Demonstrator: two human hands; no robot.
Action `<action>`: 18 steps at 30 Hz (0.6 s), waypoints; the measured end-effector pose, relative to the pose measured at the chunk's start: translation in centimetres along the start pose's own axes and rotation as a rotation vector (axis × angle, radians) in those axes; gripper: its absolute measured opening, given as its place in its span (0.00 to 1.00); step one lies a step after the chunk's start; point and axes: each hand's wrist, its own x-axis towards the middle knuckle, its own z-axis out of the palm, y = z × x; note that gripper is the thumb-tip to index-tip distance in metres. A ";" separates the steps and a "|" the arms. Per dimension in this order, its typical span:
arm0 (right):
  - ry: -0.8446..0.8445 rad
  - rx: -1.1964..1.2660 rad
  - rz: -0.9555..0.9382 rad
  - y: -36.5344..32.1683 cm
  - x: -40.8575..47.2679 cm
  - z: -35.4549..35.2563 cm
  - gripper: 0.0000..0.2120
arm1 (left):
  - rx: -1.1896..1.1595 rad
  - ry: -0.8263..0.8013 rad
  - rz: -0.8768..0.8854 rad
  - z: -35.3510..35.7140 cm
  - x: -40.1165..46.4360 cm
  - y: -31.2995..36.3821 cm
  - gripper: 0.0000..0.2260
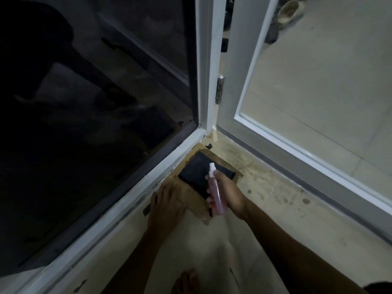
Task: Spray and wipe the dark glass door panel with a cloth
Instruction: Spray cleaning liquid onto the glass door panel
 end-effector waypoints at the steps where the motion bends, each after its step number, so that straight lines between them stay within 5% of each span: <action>1: -0.006 0.049 0.021 -0.9 -1.1 -0.1 0.22 | -0.012 -0.070 -0.012 -1.1 -0.3 0.2 0.31; 7: 0.060 0.171 0.036 -8.9 -12.4 0.1 0.24 | -0.163 -0.189 0.029 -16.0 -3.8 5.4 0.41; 12: 0.086 0.217 0.013 -18.3 -24.7 0.4 0.26 | -0.237 0.003 0.207 -29.9 -6.6 11.2 0.25; 18: 0.098 0.371 -0.048 -31.5 -41.1 0.0 0.23 | -0.229 0.110 0.393 -46.3 -9.5 19.2 0.22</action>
